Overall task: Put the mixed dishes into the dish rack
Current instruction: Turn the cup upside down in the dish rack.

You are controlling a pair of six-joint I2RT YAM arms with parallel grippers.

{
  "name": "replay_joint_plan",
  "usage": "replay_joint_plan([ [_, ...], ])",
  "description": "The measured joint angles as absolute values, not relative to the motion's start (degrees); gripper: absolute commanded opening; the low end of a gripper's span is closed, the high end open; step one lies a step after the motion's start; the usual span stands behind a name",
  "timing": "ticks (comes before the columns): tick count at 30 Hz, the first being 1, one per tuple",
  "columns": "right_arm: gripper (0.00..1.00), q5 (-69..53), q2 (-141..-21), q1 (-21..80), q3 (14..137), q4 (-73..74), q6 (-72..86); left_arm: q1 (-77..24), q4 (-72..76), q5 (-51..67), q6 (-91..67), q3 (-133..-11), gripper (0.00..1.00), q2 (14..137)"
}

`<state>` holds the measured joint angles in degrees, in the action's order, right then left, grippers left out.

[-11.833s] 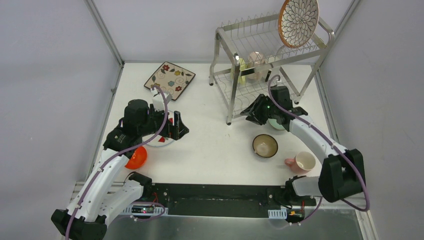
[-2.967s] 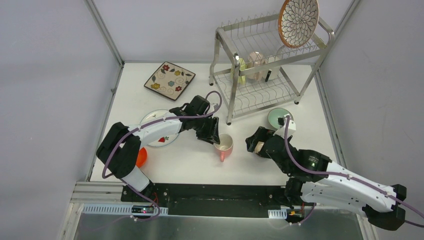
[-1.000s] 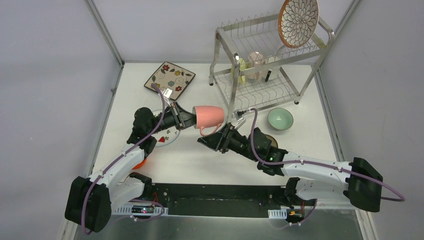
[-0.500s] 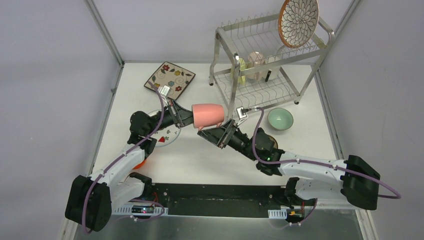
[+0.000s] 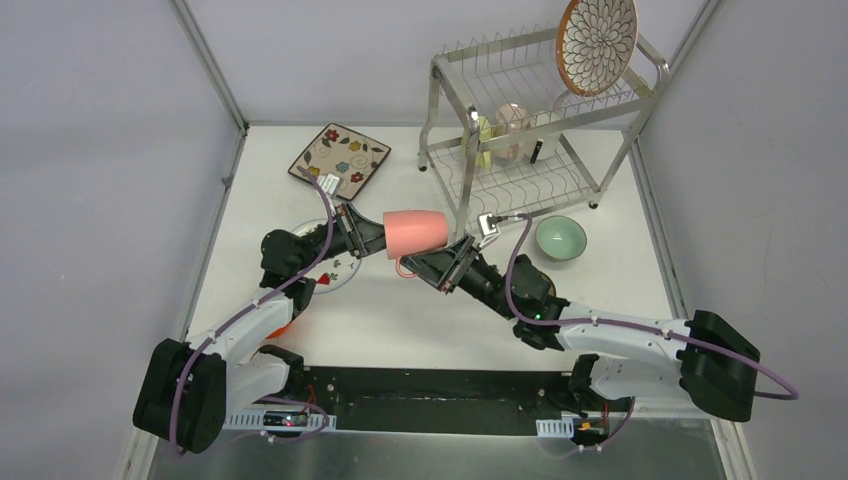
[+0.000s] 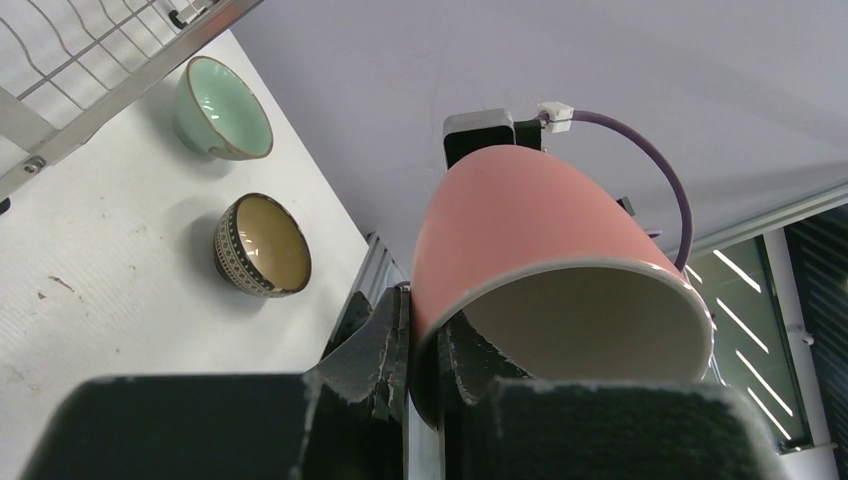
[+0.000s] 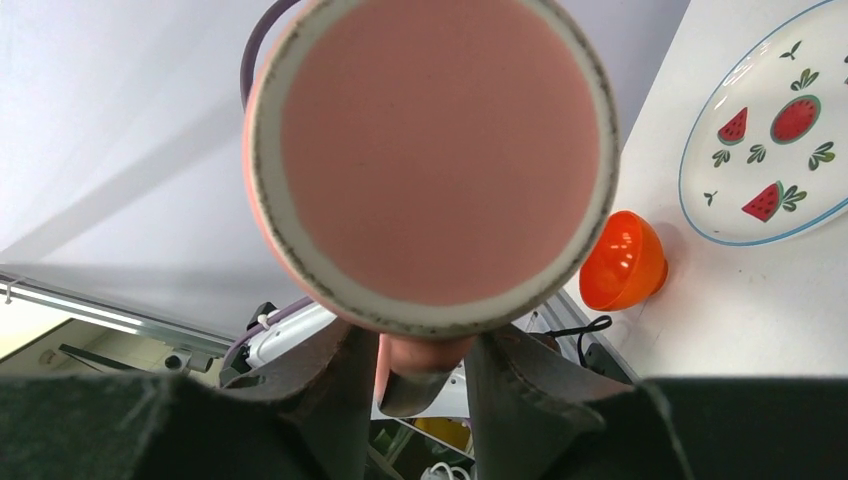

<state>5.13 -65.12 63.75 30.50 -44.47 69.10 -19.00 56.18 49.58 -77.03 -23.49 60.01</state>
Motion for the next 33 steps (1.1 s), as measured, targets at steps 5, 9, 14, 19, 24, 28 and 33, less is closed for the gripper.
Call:
replay_joint_plan([
  [5, 0.39, 4.1, -66.3, 63.5, 30.5, -46.0, 70.3, -18.9, 56.6, 49.6, -77.0, -23.5, 0.0, 60.0],
  [9, 0.39, 3.1, -68.1, 63.2, 31.0, -47.5, 71.2, -18.6, 56.6, 49.6, -76.7, -23.5, 0.0, 60.0],
  [14, 0.38, 1.8, -70.1, 63.2, 31.7, -48.8, 72.1, -18.6, 56.5, 49.6, -75.7, -23.5, 0.0, 60.0],
  [19, 0.08, 0.9, -71.3, 63.2, 31.7, -50.4, 72.8, -18.6, 55.7, 49.5, -74.7, -23.0, 0.0, 60.0],
  [24, 0.0, 0.2, -72.0, 63.3, 31.4, -52.0, 75.0, -18.3, 55.0, 49.4, -73.7, -22.9, 0.11, 59.3],
  [28, 0.0, 0.3, -72.0, 63.5, 30.5, -52.7, 74.9, -18.4, 52.7, 49.4, -71.8, -22.9, 0.45, 58.2],
  [33, 0.0, 1.4, -71.1, 63.2, 28.8, -50.2, 73.8, -18.4, 47.1, 49.6, -68.8, -22.9, 0.66, 55.5],
])
